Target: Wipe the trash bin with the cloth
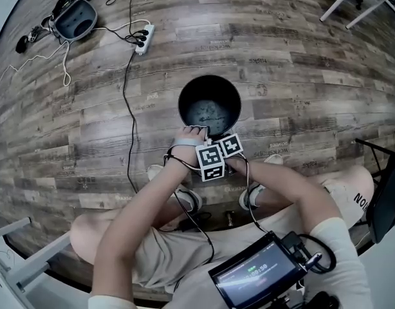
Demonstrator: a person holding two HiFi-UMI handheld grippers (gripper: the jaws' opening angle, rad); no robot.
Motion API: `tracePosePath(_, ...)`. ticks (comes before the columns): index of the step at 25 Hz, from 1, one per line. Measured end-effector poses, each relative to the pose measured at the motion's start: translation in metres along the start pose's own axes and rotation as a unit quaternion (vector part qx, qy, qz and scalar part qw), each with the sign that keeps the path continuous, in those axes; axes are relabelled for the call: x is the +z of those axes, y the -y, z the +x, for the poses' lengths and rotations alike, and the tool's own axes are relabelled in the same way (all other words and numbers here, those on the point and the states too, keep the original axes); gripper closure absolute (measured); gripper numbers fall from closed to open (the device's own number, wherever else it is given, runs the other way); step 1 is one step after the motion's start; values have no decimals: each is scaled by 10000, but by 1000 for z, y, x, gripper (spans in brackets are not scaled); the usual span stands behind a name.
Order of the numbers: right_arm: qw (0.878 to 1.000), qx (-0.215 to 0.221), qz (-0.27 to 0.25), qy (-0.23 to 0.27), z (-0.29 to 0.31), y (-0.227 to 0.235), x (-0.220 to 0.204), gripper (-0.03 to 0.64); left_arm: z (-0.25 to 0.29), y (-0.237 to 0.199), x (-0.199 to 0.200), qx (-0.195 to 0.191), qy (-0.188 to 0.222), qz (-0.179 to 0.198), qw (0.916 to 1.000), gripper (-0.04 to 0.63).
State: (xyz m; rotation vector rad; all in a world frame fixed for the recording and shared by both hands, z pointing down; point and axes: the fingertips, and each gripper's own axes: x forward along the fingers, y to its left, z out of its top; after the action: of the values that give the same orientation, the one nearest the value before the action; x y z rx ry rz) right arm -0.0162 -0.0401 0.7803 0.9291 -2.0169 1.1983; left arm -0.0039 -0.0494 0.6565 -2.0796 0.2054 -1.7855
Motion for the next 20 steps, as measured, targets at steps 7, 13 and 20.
tracePosePath(7, 9995, -178, 263, -48, 29, 19, -15, 537, 0, 1, -1, 26, -2, 23, 10000, 490)
tracePosePath(13, 9980, -353, 462, -260, 31, 36, -25, 537, 2, 0, 0, 20, 3, -5, 10000, 489)
tracePosePath(20, 9965, 9, 90, -833, -14, 14, -32, 537, -6, 1, -5, -384, 187, -126, 9990, 489)
